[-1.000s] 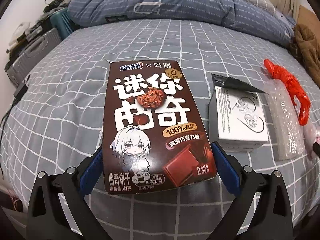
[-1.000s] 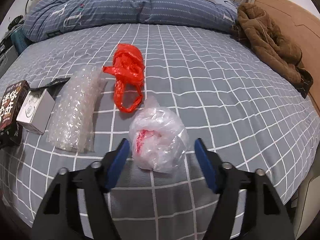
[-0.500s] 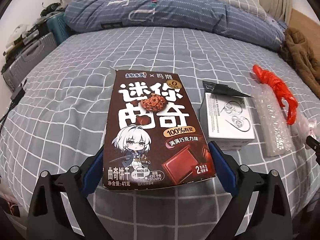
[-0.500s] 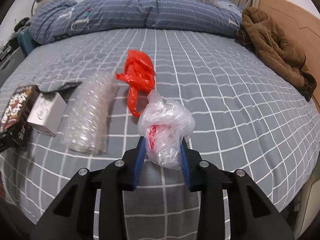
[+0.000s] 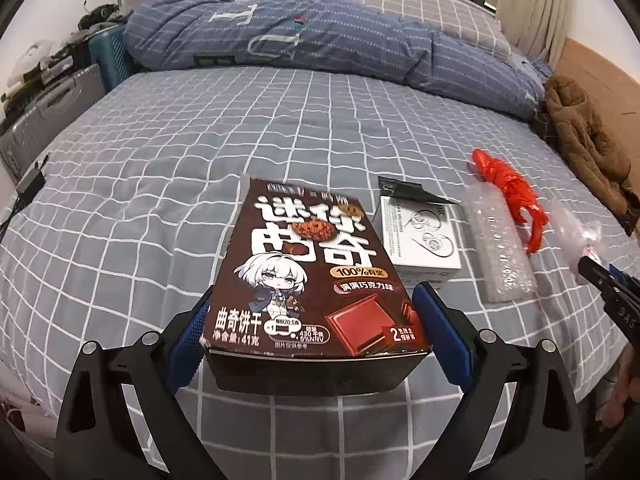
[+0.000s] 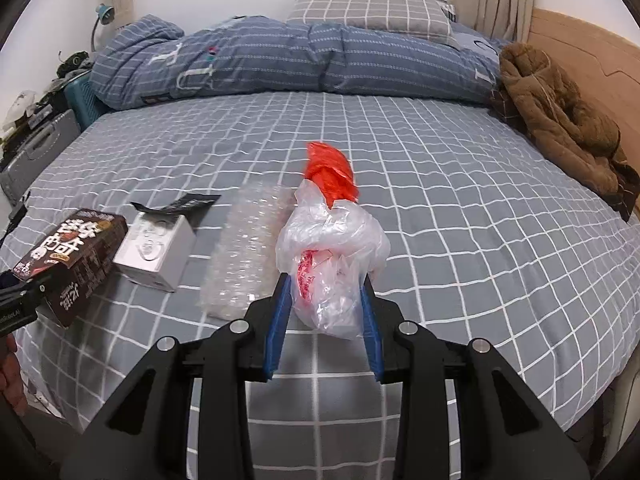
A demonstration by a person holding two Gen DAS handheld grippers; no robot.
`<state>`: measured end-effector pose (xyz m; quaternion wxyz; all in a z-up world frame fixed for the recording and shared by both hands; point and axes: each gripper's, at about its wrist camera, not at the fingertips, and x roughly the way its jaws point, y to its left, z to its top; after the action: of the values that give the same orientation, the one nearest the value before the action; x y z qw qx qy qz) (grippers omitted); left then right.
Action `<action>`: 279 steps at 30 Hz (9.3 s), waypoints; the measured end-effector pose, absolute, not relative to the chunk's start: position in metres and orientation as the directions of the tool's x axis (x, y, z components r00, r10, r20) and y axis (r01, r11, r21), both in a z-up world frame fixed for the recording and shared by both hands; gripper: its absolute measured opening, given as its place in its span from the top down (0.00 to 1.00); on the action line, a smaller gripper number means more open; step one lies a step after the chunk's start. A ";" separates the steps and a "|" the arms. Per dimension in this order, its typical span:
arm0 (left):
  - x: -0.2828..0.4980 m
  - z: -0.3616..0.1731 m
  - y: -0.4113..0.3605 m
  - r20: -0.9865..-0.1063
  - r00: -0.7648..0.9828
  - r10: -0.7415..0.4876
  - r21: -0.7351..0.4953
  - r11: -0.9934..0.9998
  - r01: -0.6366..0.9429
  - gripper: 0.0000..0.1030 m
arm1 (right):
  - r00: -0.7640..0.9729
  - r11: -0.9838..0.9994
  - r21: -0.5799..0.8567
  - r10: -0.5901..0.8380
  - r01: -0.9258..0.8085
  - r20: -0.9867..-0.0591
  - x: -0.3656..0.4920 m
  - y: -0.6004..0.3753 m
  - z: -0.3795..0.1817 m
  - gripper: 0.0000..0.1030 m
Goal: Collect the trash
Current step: 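Grasp the brown snack box with the left tool while the right tool grasps the clear plastic bag, then carry the snack box and plastic bag with both tools over the trash bin, then open the right tool to drop the plastic bag while the left tool drops the snack box, then raise both tools back toward the bed, then grasp the white earphone box with the left tool while the right tool grasps the red plastic bag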
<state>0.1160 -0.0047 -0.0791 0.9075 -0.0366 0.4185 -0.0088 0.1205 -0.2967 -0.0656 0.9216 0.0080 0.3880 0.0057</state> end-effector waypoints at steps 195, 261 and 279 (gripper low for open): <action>-0.116 -0.162 -0.008 -0.874 0.482 -0.063 -0.058 0.998 0.027 0.06 | 0.571 0.999 0.032 0.051 -0.043 -0.820 -0.116 -0.230 -0.138 0.13; 0.191 -0.123 -0.081 -0.799 0.599 -0.050 -0.029 0.999 0.045 0.11 | 0.665 0.998 0.031 -0.011 0.052 -0.747 0.266 -0.310 -0.095 0.28; 0.194 -0.122 -0.090 -0.799 0.597 -0.070 -0.013 0.995 0.100 0.34 | 0.640 0.997 0.073 0.048 0.011 -0.767 0.271 -0.302 -0.101 0.88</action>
<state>0.1938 -0.0899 -0.1222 0.8934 0.0165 0.4464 -0.0475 0.2707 -0.3022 -0.1010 0.9048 0.0353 0.4244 0.0103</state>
